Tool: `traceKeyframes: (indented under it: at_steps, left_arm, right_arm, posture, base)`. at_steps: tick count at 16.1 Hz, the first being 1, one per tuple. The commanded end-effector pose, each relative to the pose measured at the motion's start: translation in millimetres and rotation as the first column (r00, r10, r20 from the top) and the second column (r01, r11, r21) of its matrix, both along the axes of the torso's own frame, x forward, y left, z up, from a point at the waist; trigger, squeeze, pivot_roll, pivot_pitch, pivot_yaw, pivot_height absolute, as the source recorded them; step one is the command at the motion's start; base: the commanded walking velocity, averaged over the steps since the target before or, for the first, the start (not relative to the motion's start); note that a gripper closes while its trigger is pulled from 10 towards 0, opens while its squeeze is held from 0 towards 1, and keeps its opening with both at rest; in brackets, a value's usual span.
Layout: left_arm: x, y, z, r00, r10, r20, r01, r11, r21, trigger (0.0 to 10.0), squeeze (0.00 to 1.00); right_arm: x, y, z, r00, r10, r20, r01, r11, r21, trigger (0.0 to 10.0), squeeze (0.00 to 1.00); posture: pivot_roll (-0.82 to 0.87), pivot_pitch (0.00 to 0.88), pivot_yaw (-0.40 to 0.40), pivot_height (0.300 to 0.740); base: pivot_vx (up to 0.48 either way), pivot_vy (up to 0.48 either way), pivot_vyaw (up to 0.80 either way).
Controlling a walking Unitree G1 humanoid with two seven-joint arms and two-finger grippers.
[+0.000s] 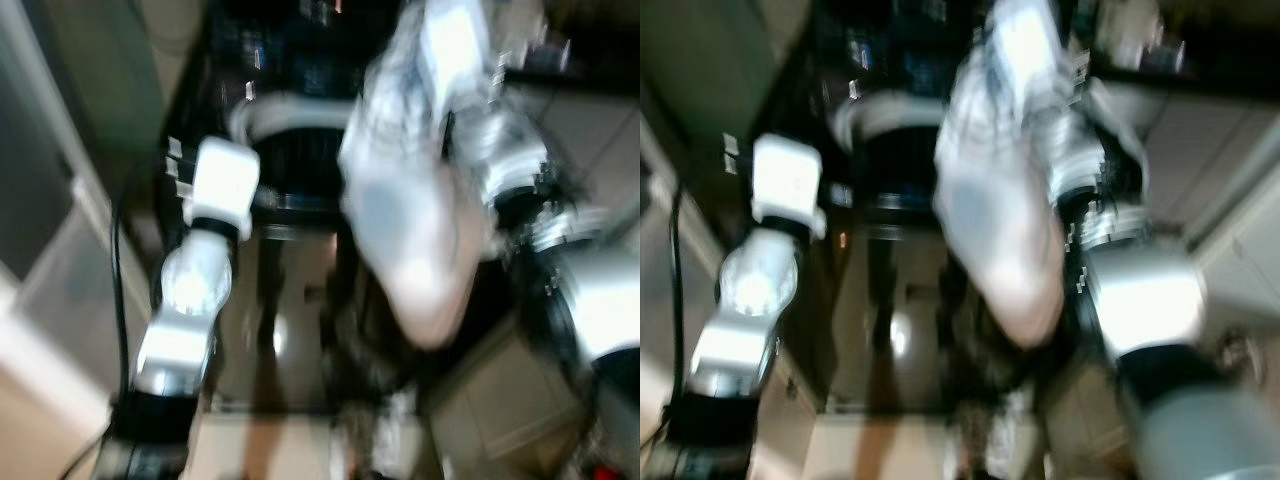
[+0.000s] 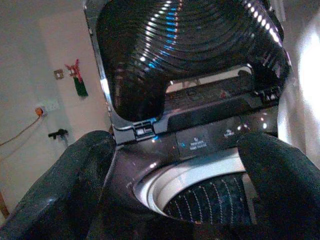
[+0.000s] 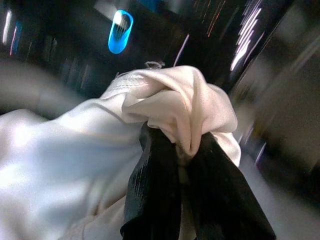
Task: Clothes washing
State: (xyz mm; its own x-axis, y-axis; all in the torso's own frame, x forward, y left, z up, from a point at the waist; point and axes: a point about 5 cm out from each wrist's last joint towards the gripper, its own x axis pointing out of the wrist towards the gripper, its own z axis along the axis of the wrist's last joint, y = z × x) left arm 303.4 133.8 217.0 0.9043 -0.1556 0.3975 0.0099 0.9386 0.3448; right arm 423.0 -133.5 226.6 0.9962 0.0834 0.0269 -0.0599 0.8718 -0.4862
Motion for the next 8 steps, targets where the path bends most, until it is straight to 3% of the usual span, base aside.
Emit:
traceKeyframes:
  at_steps: [1,4,8]
  left_arm:
    - [-3.2,10.0,-4,0.999,0.029,-0.024,-0.029,1.000,0.012,10.0,0.00]
    - [-4.4,13.6,-4,0.999,0.041,-0.035,-0.040,0.999,0.030,10.0,0.00]
    - [-4.5,10.2,-4,0.999,0.028,-0.043,-0.026,0.999,0.032,10.0,0.00]
  right_arm:
    - [-1.0,7.8,-8,0.999,0.013,-0.052,-0.009,0.998,0.067,10.0,0.00]
    - [-9.0,8.6,-45,0.981,0.013,-0.192,0.013,0.991,0.134,10.0,0.00]
    - [-8.2,2.4,-43,0.983,-0.027,-0.182,0.054,0.987,0.148,10.0,0.00]
  posture:
    - [0.10,0.000,-0.057,0.740]
    - [0.10,0.000,-0.055,0.740]
    - [0.08,0.000,-0.049,0.740]
  base:
    - [0.000,0.000,0.00]
    - [0.000,0.000,0.00]
    - [0.000,0.000,0.00]
